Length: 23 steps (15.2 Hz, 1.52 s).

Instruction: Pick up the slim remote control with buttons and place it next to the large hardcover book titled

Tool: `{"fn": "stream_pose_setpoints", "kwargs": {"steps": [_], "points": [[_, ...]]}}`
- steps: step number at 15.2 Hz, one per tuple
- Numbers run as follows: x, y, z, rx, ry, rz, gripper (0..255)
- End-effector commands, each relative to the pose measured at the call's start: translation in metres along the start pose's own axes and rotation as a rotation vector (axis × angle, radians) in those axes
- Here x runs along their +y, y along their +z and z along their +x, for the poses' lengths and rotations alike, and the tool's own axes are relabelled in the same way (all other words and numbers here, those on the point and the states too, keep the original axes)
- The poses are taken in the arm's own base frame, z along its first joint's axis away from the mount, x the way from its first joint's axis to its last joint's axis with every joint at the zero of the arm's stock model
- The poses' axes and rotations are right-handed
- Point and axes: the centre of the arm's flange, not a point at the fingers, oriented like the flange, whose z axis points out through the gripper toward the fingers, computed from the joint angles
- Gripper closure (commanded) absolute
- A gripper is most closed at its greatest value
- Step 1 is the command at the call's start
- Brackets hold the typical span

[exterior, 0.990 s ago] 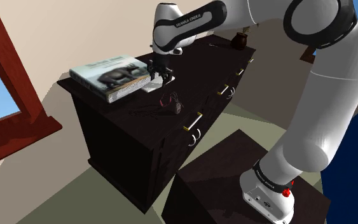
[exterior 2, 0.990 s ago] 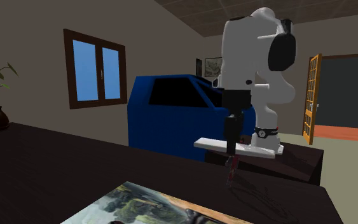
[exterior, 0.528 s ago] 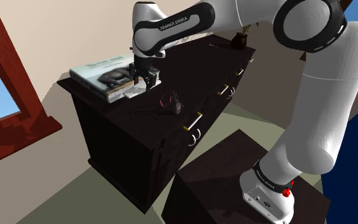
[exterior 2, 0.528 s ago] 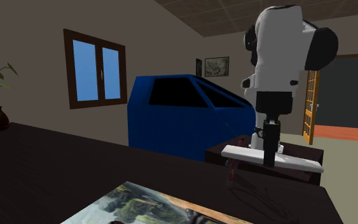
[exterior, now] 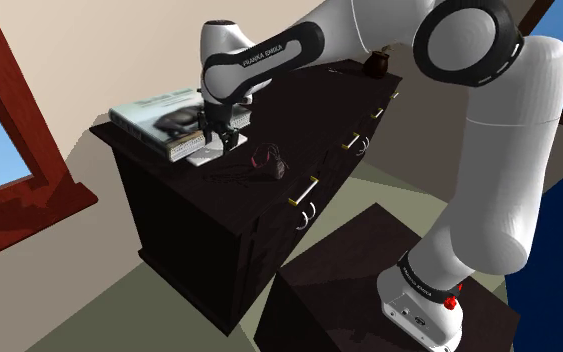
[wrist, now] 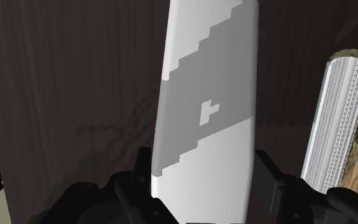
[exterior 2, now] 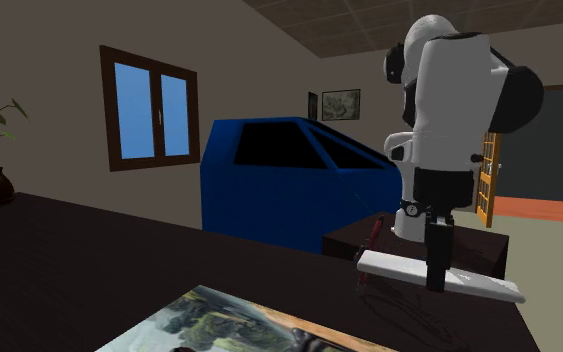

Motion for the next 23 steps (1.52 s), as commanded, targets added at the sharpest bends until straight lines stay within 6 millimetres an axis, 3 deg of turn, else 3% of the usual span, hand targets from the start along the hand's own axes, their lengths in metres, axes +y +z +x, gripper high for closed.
{"fn": "stream_pose_setpoints", "kwargs": {"steps": [1,14,23], "points": [[0.0,0.01,0.0,0.0,0.0,0.001,255],[0.001,0.078,0.0,0.0,0.0,0.001,255],[0.001,0.081,0.0,0.0,0.0,0.001,255]]}}
